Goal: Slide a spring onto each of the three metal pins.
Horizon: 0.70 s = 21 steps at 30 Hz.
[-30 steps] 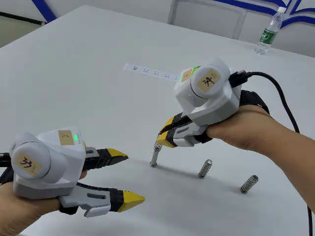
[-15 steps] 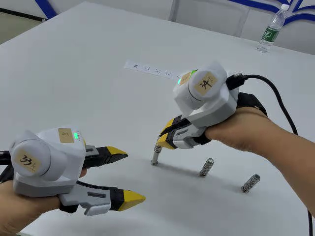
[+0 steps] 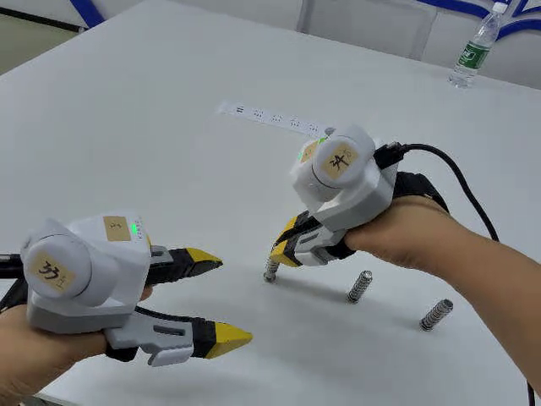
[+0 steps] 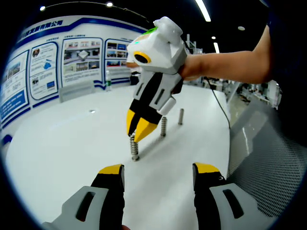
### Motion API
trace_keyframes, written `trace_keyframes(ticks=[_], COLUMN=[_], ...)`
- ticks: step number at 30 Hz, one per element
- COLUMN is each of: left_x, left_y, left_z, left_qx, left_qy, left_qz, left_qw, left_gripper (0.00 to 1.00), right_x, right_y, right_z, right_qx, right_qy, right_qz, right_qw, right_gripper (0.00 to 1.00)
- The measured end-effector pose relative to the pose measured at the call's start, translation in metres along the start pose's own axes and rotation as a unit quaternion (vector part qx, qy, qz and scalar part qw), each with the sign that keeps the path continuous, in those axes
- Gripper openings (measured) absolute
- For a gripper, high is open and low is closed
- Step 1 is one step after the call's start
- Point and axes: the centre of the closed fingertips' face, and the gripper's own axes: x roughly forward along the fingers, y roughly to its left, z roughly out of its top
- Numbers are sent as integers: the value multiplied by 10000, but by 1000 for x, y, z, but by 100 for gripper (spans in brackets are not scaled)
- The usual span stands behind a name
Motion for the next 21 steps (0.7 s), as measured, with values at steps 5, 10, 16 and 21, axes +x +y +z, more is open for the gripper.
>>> trace_keyframes(ticks=[5, 10, 16, 21], left_x=[0, 0, 0, 0], left_y=[1, 2, 2, 2], left_z=[0, 0, 0, 3], left_qx=[-9, -6, 7, 22], left_qy=[0, 3, 16, -1], left_qz=[9, 13, 11, 10], left_qw=[10000, 10000, 10000, 10000], left_gripper=[58, 59, 59, 59], right_x=[6, 11, 11, 10], right_y=[2, 5, 5, 5], right_z=[-3, -8, -6, -7], right_qx=[10, 15, 15, 35], right_qy=[49, 122, 67, 37], right_qz=[34, 75, 67, 46], right_qw=[10000, 9999, 10000, 10000], right_gripper=[12, 12, 12, 17])
